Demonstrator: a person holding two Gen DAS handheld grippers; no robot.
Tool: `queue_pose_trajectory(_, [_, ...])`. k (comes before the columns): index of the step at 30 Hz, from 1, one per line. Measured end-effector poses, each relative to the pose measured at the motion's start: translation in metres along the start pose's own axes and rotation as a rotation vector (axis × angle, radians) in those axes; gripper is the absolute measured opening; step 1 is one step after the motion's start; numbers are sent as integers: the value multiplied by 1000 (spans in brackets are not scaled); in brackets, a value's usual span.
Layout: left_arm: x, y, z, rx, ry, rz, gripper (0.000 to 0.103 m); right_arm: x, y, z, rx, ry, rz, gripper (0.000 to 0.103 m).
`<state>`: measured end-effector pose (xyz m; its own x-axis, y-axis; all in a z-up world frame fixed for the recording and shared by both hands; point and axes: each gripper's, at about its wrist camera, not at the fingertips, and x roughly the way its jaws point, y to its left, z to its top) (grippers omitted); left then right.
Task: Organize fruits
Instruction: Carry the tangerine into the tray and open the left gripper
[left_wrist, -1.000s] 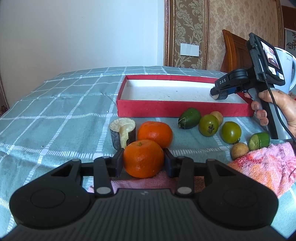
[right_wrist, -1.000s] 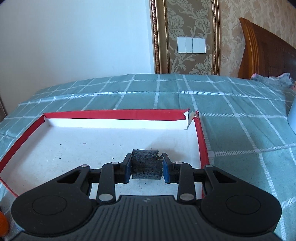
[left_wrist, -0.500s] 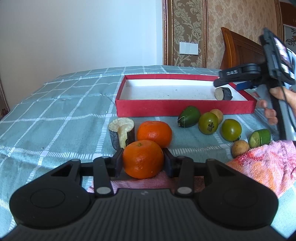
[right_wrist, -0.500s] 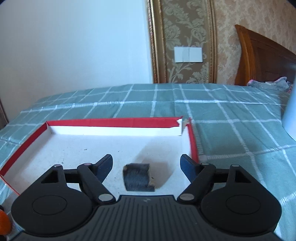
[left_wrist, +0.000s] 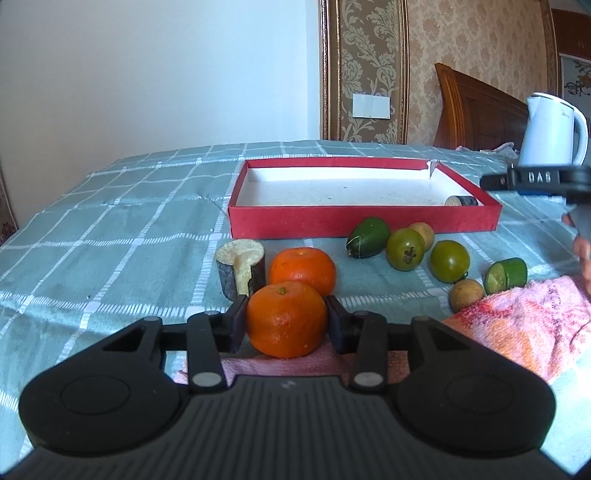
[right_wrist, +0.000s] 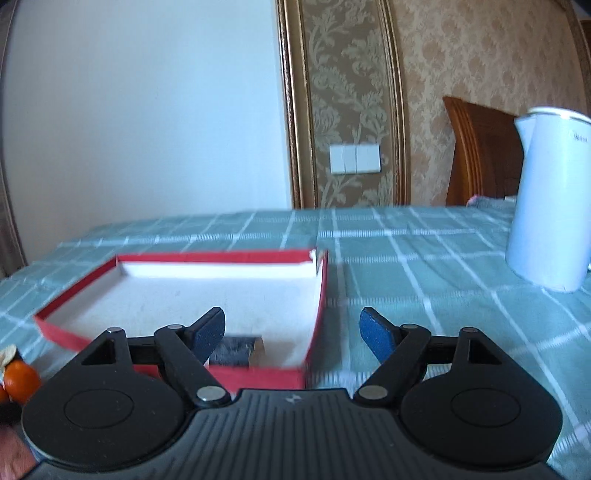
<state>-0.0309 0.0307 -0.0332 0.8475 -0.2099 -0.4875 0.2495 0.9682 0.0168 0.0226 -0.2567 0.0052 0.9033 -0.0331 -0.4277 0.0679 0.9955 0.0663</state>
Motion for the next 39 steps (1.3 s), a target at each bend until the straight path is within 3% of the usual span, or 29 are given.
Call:
queue_pose_trajectory(10, [-11, -4, 37, -2, -55, -60, 40, -6, -13, -20, 46, 86, -90, 80])
queue_pose_trajectory(17, [25, -8, 72, -11, -41, -67, 40, -3, -13, -22, 49, 104, -99, 82])
queue_pose_trajectory(23, [65, -16, 103, -2, -48, -20, 40, -2, -10, -23, 38, 119, -91, 82])
queue_pose_trajectory(32, [148, -14, 123, -56, 80, 35, 40, 2, -7, -24, 24, 145, -87, 82])
queue_pose_trajectory(39, [174, -14, 131, -43, 177, 75, 40, 4, -6, -24, 18, 158, -75, 82])
